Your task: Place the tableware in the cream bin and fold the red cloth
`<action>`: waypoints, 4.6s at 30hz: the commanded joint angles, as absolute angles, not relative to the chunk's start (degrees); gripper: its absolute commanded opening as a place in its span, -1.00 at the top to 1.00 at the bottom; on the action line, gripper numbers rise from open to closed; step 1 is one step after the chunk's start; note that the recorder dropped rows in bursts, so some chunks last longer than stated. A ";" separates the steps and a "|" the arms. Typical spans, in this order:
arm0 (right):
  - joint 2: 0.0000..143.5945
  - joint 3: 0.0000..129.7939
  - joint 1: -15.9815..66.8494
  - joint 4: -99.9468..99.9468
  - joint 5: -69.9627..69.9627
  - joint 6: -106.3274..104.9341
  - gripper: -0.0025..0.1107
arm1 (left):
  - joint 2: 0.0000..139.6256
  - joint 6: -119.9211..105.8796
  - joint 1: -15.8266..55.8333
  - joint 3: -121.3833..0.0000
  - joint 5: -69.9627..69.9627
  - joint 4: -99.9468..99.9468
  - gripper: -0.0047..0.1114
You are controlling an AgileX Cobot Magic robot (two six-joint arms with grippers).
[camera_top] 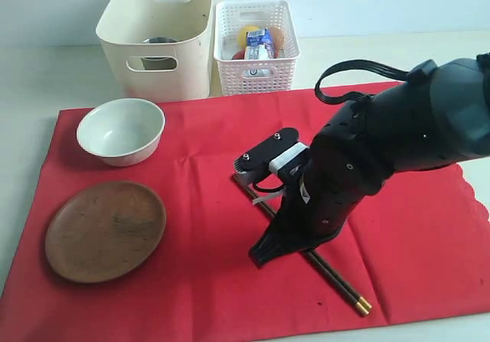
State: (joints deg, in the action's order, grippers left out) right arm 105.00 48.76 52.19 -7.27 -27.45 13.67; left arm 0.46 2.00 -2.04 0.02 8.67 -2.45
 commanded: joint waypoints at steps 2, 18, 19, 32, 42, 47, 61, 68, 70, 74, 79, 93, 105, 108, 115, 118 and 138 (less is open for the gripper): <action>103.64 48.43 52.01 -8.64 -28.64 11.19 0.96 | 0.30 1.98 -2.21 0.00 8.46 -2.14 0.92; 96.12 51.85 47.38 5.59 -37.34 -8.59 0.96 | 0.30 1.98 -2.21 0.00 8.46 -2.14 0.92; 96.12 51.94 46.00 11.87 -38.47 -15.41 0.96 | 0.30 1.98 -2.21 0.00 8.46 -2.14 0.92; 98.17 51.57 41.33 19.40 -38.99 -17.45 0.61 | 0.30 1.98 -2.21 0.00 8.46 -2.14 0.92; 103.34 51.22 41.33 17.12 -39.03 -16.59 0.05 | 0.30 1.98 -2.21 0.00 8.46 -2.14 0.92; 105.67 51.22 41.33 17.96 -37.96 -16.98 0.05 | 0.30 1.98 -2.21 0.00 8.46 -2.14 0.92; 109.28 51.22 41.33 19.27 -33.89 -19.90 0.69 | 0.30 1.98 -2.21 0.00 8.46 -2.14 0.92; 109.28 51.22 41.33 17.84 -33.78 -19.90 0.69 | 0.30 1.98 -2.21 0.00 8.46 -2.14 0.92; 109.28 51.22 41.33 17.42 -33.78 -19.90 0.69 | 0.30 1.98 -2.21 0.00 8.46 -2.14 0.92; 109.28 51.22 42.19 13.53 -32.60 -15.62 0.69 | 0.30 1.98 -2.21 0.00 8.46 -2.14 0.92; 109.28 51.22 46.60 -1.43 -30.67 -0.66 0.69 | 0.30 1.98 -2.21 0.00 8.46 -2.14 0.92; 109.28 51.22 48.99 -6.67 -30.43 4.47 0.69 | 0.30 1.98 -2.21 0.00 8.46 -2.14 0.92; 104.78 51.22 48.99 -6.67 -30.43 4.47 0.69 | 0.30 1.98 -2.21 0.00 8.46 -2.14 0.92; 104.89 51.22 48.99 -6.48 -30.31 4.23 0.69 | 0.30 1.98 -2.21 0.00 8.46 -2.14 0.92; 104.89 51.22 48.99 -6.22 -30.06 4.25 0.69 | 0.30 1.98 -2.21 0.00 8.46 -2.14 0.92; 105.11 51.22 48.99 -6.05 -29.95 4.71 0.68 | 0.30 1.98 -2.21 0.00 8.46 -2.14 0.92; 107.98 51.22 49.27 -7.78 -28.78 5.92 0.96 | 0.30 1.98 -2.21 0.00 8.46 -2.14 0.92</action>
State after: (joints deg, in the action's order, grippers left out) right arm 107.34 51.64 49.30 -6.18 -29.50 5.78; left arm 0.46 2.00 -2.04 0.02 8.67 -2.45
